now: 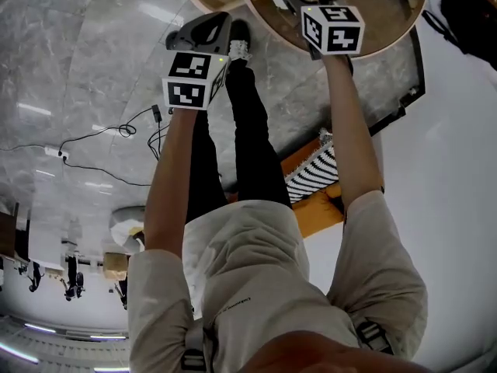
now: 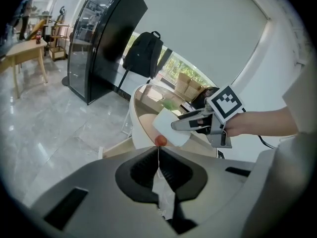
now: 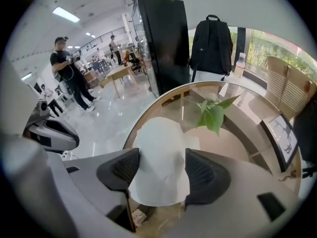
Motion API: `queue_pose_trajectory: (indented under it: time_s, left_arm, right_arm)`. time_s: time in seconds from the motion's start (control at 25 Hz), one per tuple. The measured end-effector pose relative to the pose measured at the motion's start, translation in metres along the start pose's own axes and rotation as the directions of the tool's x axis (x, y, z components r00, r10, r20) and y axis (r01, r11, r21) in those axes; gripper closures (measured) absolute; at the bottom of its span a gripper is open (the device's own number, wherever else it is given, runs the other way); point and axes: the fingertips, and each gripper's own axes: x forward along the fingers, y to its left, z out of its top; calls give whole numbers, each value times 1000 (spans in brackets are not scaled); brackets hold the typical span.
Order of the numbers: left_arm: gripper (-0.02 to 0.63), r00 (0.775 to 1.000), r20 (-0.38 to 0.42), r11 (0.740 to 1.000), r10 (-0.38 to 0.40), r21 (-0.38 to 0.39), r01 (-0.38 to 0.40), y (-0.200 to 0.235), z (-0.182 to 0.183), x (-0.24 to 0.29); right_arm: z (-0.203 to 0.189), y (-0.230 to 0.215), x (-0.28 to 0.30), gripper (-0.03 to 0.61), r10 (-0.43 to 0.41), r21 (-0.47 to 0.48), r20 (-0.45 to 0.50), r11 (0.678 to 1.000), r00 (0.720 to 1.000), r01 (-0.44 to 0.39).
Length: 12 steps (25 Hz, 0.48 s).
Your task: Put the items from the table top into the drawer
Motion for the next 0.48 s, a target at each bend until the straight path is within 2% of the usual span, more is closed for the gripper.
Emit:
queue_pose_trajectory:
  time_s: [0.2, 0.32, 0.48]
  left_arm:
    - [592, 1000, 15, 1000, -2, 19, 2, 2, 1, -4]
    - [592, 999, 29, 1000, 15, 23, -16, 15, 5, -13]
    - [592, 998, 51, 999, 29, 15, -30, 36, 6, -27]
  right_arm:
    - [-7, 12, 13, 310, 37, 52, -45, 998, 998, -34]
    - [-3, 23, 11, 348, 0, 52, -26, 999, 1000, 2]
    - [4, 47, 7, 360, -32, 39, 7, 999, 999, 31]
